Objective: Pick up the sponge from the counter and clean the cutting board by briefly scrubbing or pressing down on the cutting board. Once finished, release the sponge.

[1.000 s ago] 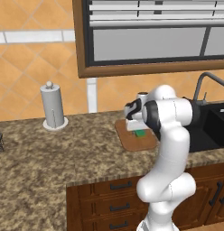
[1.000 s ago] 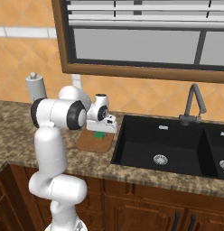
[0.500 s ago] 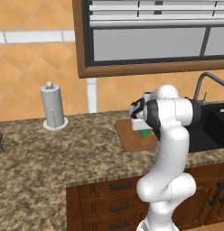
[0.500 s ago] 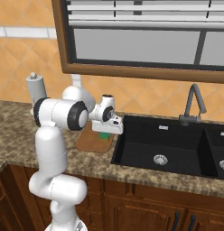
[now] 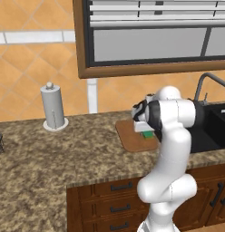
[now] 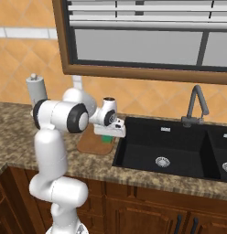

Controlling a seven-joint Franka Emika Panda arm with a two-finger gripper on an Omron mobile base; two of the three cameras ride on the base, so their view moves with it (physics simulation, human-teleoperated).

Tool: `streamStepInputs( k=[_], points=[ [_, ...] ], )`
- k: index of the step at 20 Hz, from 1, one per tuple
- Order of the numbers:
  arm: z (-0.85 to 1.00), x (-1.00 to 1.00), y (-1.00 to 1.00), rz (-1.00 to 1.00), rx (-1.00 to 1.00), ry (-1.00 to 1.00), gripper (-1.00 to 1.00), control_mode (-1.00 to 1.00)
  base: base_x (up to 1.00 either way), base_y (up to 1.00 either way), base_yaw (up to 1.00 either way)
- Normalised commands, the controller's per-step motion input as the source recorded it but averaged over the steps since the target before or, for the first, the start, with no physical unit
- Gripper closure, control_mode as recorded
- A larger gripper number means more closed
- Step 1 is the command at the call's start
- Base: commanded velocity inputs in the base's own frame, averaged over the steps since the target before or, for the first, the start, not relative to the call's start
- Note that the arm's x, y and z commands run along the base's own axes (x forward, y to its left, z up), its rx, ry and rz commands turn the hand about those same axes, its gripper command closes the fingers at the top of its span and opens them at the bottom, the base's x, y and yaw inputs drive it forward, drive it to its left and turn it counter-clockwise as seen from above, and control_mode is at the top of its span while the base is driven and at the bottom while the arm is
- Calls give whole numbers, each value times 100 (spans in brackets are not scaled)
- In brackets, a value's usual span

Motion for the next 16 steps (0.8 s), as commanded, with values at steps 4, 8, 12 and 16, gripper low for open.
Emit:
streamStepInputs(
  k=[4,8,12,16],
  points=[
    [-65,-100,-13,0,0,1,100,-100,0,0,0],
    [-67,-100,-16,0,0,3,100,-100,0,0,0],
    [-63,-97,-5,0,0,9,100,-100,0,0,0],
    [-53,-26,0,0,0,15,100,-100,0,0,0]
  ],
)
